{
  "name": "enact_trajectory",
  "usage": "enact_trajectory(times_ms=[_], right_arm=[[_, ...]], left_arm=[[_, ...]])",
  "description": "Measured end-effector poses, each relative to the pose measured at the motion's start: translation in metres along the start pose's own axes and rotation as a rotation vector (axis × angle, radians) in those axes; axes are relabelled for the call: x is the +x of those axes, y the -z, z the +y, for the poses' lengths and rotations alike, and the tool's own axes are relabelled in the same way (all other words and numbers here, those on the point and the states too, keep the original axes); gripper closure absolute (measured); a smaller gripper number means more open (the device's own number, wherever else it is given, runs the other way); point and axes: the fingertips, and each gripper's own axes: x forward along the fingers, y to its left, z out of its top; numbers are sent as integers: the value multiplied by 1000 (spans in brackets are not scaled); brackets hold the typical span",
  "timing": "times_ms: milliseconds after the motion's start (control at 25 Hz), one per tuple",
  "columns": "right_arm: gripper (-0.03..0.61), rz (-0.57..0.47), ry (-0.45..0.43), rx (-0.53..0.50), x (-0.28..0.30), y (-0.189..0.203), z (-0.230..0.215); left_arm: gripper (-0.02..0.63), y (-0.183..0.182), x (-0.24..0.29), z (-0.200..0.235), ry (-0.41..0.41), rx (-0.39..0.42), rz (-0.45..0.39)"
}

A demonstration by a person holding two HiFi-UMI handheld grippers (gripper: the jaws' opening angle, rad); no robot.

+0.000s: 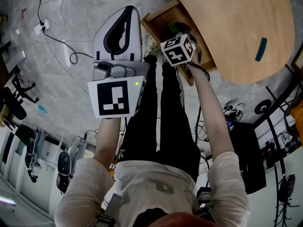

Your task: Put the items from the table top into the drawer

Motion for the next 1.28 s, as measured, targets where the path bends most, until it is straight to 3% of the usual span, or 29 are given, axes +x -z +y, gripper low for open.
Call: enact_trajectory(times_ms=[160, 240, 360, 520, 760, 960, 1280], right_arm=[[367, -30, -11, 14, -5, -7, 5], [367, -106, -16, 42, -23, -26, 7], [376, -323, -38, 156, -75, -75, 5], [568, -608, 7, 280, -161, -131, -14], [572, -900, -8, 347, -266, -171, -28], [572, -991, 58, 349, -307, -176, -31], [572, -1001, 85, 327, -315, -172, -28]], left_arm=[[606, 0, 0, 0, 8, 3, -4], [606, -4, -1, 0, 11, 3, -7], [606, -11, -4, 0, 18, 10, -15], [606, -20, -6, 0, 22, 22, -23], [606, -35, -8, -7, 47, -20, -46], [606, -40, -8, -15, 79, -18, -56], [606, -36, -6, -31, 129, -15, -39]])
